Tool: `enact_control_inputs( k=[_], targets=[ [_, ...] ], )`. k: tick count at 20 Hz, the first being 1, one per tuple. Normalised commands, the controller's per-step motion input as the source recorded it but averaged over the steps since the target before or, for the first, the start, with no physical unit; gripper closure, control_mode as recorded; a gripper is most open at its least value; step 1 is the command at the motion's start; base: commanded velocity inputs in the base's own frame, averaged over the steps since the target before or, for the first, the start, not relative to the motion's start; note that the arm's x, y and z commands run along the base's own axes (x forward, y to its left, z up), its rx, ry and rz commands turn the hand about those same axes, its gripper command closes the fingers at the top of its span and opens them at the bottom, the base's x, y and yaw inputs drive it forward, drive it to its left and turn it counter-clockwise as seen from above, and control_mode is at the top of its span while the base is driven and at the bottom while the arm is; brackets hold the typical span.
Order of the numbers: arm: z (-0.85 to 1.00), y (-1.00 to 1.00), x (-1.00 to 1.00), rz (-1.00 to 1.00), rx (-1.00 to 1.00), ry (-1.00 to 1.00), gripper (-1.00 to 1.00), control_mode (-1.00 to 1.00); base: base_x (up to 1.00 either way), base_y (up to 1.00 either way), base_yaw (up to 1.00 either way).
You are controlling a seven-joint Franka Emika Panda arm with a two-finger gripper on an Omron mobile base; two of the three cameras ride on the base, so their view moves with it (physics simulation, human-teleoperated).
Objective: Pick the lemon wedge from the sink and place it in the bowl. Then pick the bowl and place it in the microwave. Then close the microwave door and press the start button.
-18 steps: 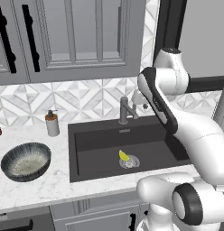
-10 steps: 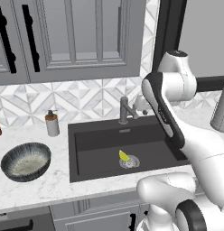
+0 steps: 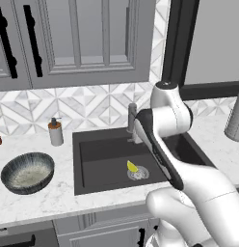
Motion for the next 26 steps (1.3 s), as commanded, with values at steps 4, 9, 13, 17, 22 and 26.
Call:
enact_control_inputs(
  k=[4,9,13,17,22,26],
  targets=[
    [-0.58,0.00,0.38,0.00,-0.02,0.14,-1.00,-1.00,0.00,0.00,0.00],
    [-0.34,0.00,0.52,0.00,0.00,0.13,-1.00,-1.00,0.00,0.00,0.00],
    [-0.49,0.00,0.50,0.00,-0.03,0.08,-1.00,-1.00,0.00,0.00,0.00],
    [-0.52,0.34,0.39,-0.02,-0.12,0.01,-1.00,-1.00,0.00,0.00,0.00],
    [-0.43,0.26,0.41,-0.03,-0.11,0.01,-1.00,-1.00,0.00,0.00,0.00],
    [-0.40,0.03,0.44,0.00,-0.01,0.00,-1.00,-1.00,0.00,0.00,0.00]
  ],
)
